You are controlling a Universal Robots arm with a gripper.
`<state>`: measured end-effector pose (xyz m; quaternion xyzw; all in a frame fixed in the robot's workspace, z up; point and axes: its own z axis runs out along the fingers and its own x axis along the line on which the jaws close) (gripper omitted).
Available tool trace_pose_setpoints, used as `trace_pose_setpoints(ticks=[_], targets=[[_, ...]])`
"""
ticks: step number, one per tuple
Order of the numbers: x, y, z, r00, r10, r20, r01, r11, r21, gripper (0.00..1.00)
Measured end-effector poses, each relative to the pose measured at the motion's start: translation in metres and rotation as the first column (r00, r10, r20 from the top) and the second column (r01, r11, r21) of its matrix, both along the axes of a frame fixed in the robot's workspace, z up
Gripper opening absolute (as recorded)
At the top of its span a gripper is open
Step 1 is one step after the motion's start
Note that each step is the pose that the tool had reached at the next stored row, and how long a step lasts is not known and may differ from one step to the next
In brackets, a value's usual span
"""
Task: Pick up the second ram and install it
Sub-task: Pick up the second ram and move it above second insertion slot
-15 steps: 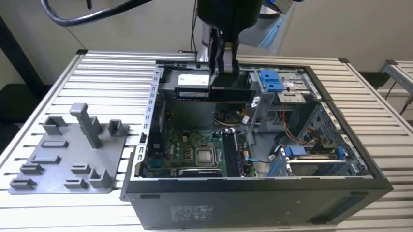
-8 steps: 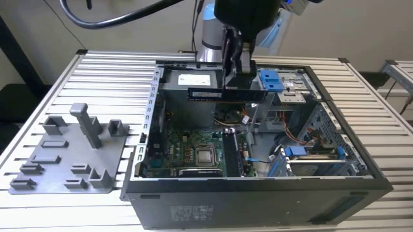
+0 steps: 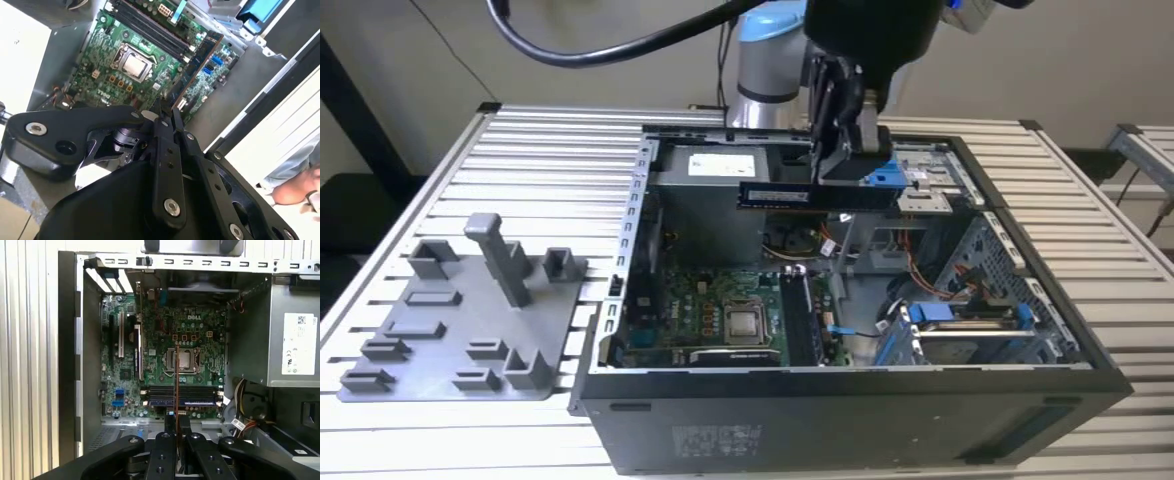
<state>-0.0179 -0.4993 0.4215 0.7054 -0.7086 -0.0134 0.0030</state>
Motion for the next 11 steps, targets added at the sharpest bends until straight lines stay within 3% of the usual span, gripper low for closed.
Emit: trace_pose_setpoints(ticks=[11], targets=[[0.0309, 0.0, 0.0, 1.0, 0.0, -0.0019, 0.0, 1.0, 0.0, 0.14]])
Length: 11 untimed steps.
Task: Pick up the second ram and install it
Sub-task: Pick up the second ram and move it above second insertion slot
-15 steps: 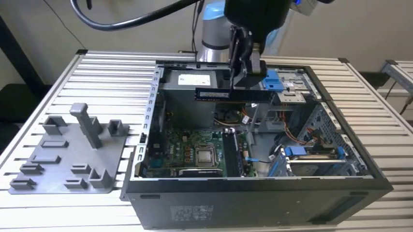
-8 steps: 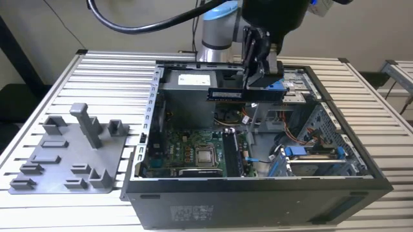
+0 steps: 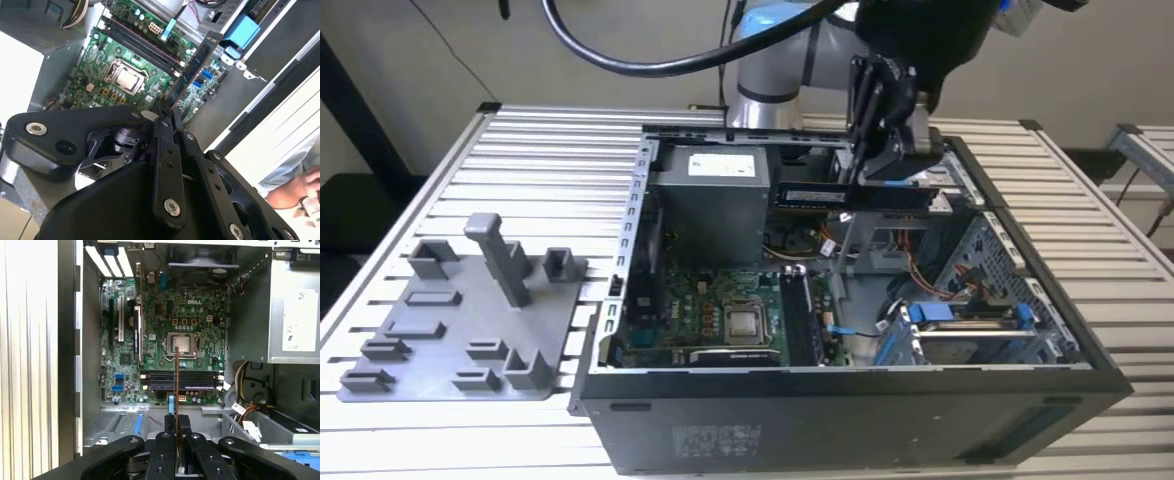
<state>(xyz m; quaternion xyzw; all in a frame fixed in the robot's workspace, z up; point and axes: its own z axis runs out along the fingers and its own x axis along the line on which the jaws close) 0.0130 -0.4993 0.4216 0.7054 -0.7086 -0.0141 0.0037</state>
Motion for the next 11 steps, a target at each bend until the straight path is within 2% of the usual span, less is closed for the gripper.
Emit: trace_pose_setpoints(ticks=[3, 9, 11], targets=[[0.0058, 0.0, 0.0, 1.0, 0.0, -0.0002, 0.0, 1.0, 0.0001, 0.14], [0.0059, 0.0, 0.0, 1.0, 0.0, -0.0002, 0.0, 1.0, 0.0001, 0.14], [0.006, 0.0013, 0.0, 1.0, 0.0, -0.0002, 0.0, 1.0, 0.0, 0.14]])
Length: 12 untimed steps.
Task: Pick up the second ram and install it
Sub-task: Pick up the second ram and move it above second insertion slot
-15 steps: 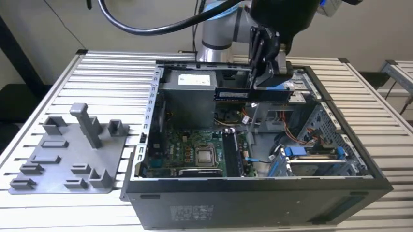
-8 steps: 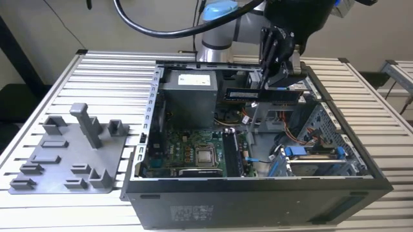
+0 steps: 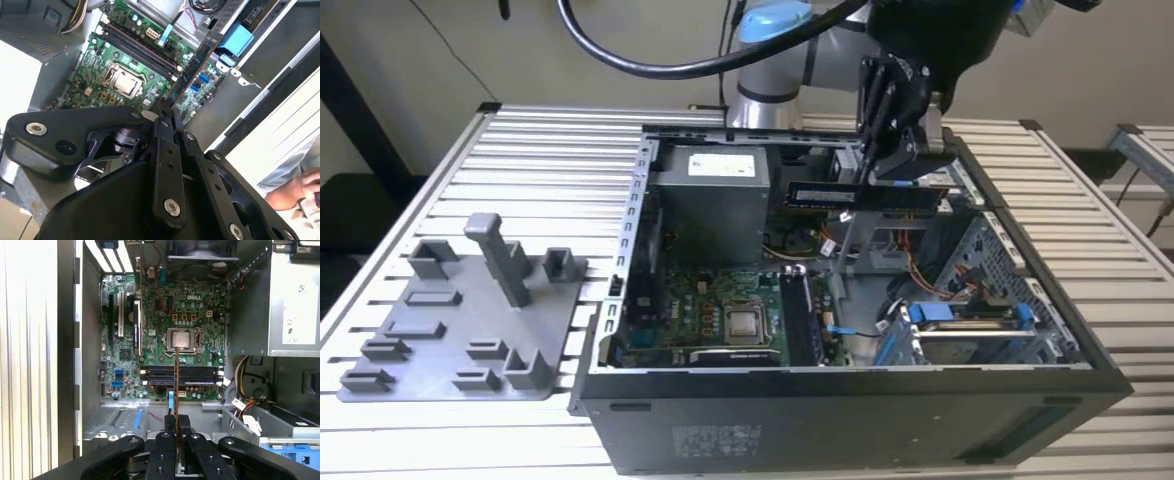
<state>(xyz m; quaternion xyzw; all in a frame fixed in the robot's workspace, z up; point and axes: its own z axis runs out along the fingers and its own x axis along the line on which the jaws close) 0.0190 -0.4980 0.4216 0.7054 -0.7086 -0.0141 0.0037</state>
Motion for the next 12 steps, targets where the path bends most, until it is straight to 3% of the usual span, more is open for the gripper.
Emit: trace_pose_setpoints(ticks=[5, 12], targets=[[-0.0001, 0.0103, 0.0, 1.0, 0.0, 0.0, 0.0, 1.0, 0.0001, 0.14], [-0.002, 0.0336, -0.0002, 1.0, 0.0, 0.0011, 0.0, 1.0, 0.0, 0.14]])
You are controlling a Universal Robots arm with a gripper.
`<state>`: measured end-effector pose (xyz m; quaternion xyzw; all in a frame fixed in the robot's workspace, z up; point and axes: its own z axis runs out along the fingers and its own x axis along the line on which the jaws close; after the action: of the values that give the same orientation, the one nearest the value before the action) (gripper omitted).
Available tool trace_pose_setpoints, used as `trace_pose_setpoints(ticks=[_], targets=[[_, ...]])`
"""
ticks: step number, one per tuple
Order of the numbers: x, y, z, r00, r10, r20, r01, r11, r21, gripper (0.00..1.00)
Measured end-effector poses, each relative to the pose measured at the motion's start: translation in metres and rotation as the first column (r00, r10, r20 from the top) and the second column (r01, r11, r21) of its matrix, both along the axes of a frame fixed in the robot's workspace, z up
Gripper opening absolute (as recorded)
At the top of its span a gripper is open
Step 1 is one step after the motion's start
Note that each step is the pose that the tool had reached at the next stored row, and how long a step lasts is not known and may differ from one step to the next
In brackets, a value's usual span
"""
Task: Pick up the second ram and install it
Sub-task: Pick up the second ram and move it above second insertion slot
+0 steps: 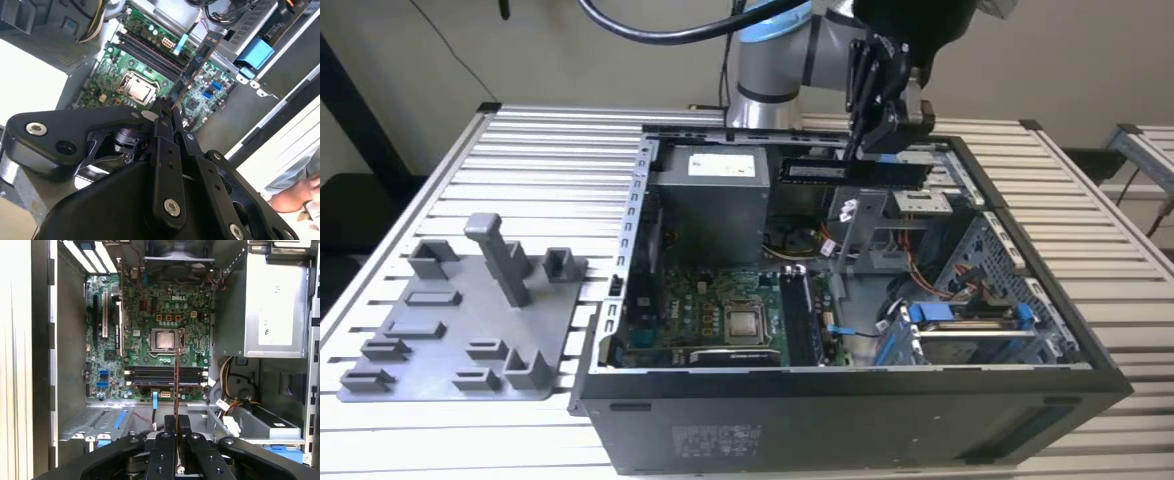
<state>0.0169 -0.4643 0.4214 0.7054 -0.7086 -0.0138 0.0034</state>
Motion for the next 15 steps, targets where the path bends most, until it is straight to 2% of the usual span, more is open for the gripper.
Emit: trace_pose_setpoints(ticks=[2, 9, 13, 15], targets=[[-0.0012, 0.0061, -0.0001, 1.0, 0.0, 0.001, 0.0, 1.0, 0.0001, 0.14], [-0.008, 0.0231, -0.0004, 0.9999, 0.0, 0.0103, 0.0, 1.0, 0.0001, 0.14], [-0.0087, 0.0367, -0.0006, 0.9999, 0.0, 0.0119, 0.0, 1.0, 0.0, 0.14], [-0.0087, 0.0413, -0.0007, 0.9999, 0.0, 0.012, 0.0, 1.0, 0.0001, 0.14]])
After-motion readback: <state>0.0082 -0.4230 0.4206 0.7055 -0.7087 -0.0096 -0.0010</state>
